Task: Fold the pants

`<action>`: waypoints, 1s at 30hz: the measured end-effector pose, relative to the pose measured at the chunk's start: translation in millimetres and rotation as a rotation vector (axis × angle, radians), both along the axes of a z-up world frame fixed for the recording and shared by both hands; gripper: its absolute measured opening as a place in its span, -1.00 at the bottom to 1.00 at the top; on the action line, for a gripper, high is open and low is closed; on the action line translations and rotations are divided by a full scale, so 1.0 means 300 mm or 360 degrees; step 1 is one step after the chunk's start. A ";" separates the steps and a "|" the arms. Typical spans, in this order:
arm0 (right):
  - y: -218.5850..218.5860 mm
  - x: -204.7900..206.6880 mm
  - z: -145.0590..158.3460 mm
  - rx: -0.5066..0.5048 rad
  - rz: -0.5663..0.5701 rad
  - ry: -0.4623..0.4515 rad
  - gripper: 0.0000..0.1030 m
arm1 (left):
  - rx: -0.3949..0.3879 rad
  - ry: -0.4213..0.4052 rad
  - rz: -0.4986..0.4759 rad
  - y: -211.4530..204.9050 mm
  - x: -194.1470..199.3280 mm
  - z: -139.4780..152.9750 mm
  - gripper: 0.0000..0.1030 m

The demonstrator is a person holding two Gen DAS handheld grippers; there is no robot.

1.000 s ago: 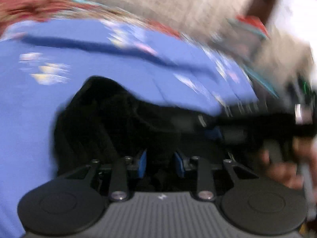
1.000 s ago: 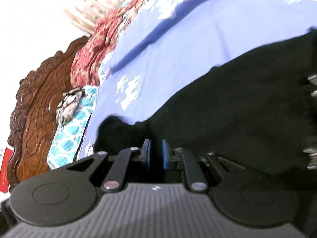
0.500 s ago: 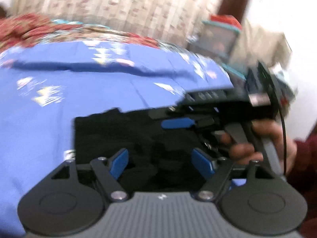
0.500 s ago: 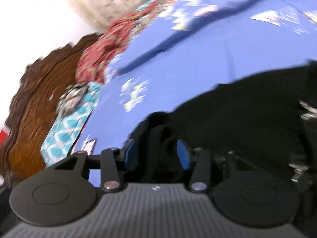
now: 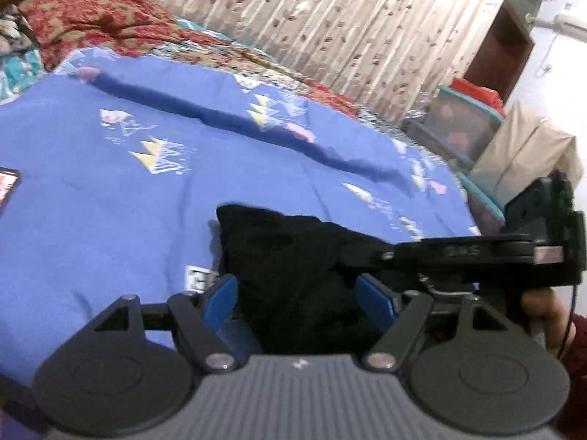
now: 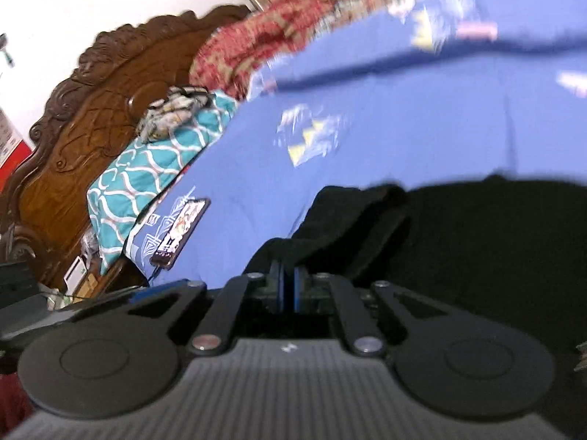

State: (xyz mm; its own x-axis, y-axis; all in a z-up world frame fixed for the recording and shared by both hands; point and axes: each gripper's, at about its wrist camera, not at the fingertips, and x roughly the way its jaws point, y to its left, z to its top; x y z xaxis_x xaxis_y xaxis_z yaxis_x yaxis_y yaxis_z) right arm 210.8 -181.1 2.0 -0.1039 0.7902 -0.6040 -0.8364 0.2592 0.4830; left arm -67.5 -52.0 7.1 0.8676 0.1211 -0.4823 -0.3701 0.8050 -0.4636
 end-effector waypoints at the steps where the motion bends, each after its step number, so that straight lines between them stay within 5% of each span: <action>1: -0.031 0.009 0.014 -0.0008 0.0005 -0.0030 -0.85 | -0.0041 -0.0027 -0.0012 0.009 0.021 -0.003 0.42; 6: -0.084 -0.001 -0.146 -0.0271 -0.0041 0.0006 -0.85 | -0.0248 -0.0128 -0.0073 0.043 0.091 -0.038 0.34; 10: -0.083 0.010 -0.264 -0.0293 -0.0132 0.0145 -0.82 | -0.0262 0.0127 -0.0118 0.042 0.210 -0.141 -0.13; 13: -0.083 0.024 -0.190 -0.0162 -0.0065 0.0071 -0.53 | -0.0190 0.0365 -0.0029 0.048 0.251 -0.213 -0.18; 15: -0.083 0.056 -0.150 -0.0071 -0.0136 0.0010 0.08 | -0.0251 0.0320 -0.0010 0.067 0.230 -0.217 -0.18; 19: -0.028 0.155 -0.153 0.0004 -0.0207 0.0093 0.31 | -0.0231 0.0318 -0.0003 0.061 0.219 -0.223 -0.16; 22: 0.070 0.203 -0.232 -0.0085 -0.0213 0.0218 0.58 | -0.0177 0.0331 -0.0007 0.045 0.224 -0.218 -0.14; 25: 0.148 0.199 -0.317 -0.0247 -0.0232 0.0332 0.54 | -0.0190 0.0331 -0.0002 0.048 0.220 -0.215 -0.14; 27: 0.154 0.147 -0.285 -0.0249 -0.0187 0.0271 -0.32 | -0.0196 0.0329 0.0012 0.051 0.210 -0.211 -0.14; 28: 0.155 0.121 -0.248 -0.0235 -0.0148 0.0204 -0.54 | -0.0195 0.0328 0.0014 0.051 0.207 -0.207 -0.14; 30: 0.119 0.074 -0.154 -0.0153 -0.0074 0.0046 -0.59 | -0.0192 0.0303 0.0013 0.046 0.198 -0.193 -0.14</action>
State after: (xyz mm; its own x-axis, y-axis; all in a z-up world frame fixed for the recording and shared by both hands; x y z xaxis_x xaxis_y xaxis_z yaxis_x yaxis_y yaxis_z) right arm 232.9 -145.4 -44.3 -0.0870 0.7333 -0.6743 -0.8083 0.3437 0.4780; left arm -8.0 -38.0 -50.8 0.7586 0.0591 -0.6488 -0.4663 0.7447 -0.4774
